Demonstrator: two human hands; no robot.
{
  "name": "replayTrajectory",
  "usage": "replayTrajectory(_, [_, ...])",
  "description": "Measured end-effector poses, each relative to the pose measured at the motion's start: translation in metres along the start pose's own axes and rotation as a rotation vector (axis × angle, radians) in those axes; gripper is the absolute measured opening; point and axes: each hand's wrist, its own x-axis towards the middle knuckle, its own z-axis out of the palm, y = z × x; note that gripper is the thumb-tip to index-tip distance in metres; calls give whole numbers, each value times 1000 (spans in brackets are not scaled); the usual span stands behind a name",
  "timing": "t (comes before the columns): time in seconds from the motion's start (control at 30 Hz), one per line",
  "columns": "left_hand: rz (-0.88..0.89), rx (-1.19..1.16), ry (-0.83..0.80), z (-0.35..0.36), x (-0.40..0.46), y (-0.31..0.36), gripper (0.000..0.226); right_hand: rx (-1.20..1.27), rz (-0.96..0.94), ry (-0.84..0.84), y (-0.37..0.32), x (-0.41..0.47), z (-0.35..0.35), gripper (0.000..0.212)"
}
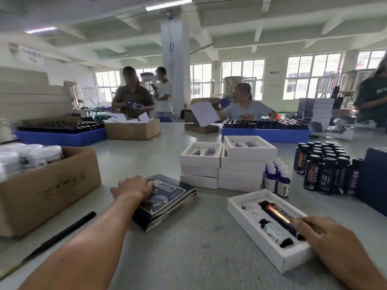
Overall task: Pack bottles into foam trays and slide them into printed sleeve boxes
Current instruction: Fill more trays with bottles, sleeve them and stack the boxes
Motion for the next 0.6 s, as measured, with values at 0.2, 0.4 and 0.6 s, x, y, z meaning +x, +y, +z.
replayTrajectory(0.2, [157, 19, 297, -3, -9, -13, 69, -4, 6, -10, -8, -1, 0, 15])
replayTrajectory(0.4, [329, -41, 392, -11, -47, 6, 72, 6, -30, -91, -17, -2, -10, 22])
replayTrajectory(0.6, [458, -481, 44, -9, -107, 24, 42, -89, 63, -185, -7, -10, -43, 51])
